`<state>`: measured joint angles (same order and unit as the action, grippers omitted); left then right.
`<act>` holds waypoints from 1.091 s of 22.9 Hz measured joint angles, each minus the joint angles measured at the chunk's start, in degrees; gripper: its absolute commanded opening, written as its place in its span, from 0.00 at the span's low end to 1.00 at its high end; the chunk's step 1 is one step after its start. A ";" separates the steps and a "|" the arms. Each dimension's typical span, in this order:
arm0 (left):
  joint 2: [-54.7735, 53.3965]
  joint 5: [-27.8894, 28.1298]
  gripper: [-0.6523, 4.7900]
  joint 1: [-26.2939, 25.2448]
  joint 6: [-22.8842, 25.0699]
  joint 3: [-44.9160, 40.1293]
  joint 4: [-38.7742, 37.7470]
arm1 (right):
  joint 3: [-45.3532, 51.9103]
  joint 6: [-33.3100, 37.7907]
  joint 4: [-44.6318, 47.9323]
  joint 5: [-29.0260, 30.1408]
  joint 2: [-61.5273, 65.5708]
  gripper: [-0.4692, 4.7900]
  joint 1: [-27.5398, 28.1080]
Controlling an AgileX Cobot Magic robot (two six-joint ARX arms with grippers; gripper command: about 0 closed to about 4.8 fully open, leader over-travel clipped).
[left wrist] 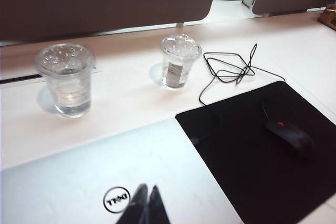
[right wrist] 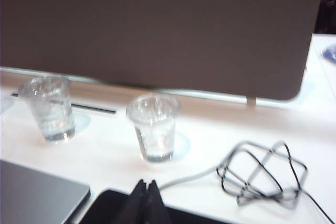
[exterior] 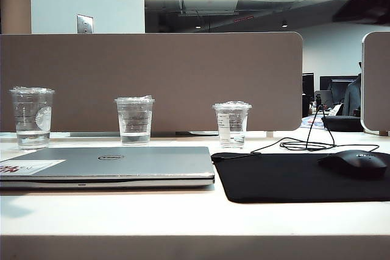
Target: Pick up the coffee cup on the right and place it on the right side of the laptop.
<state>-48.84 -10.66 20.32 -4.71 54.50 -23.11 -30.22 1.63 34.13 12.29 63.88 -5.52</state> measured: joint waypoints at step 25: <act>-0.66 -2.47 0.11 0.20 -0.04 0.24 -1.14 | -29.24 -0.13 15.91 7.13 52.37 1.00 -3.34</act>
<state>-49.50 -13.13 20.51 -4.75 54.74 -24.25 -59.46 1.50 50.04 19.42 116.25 -8.86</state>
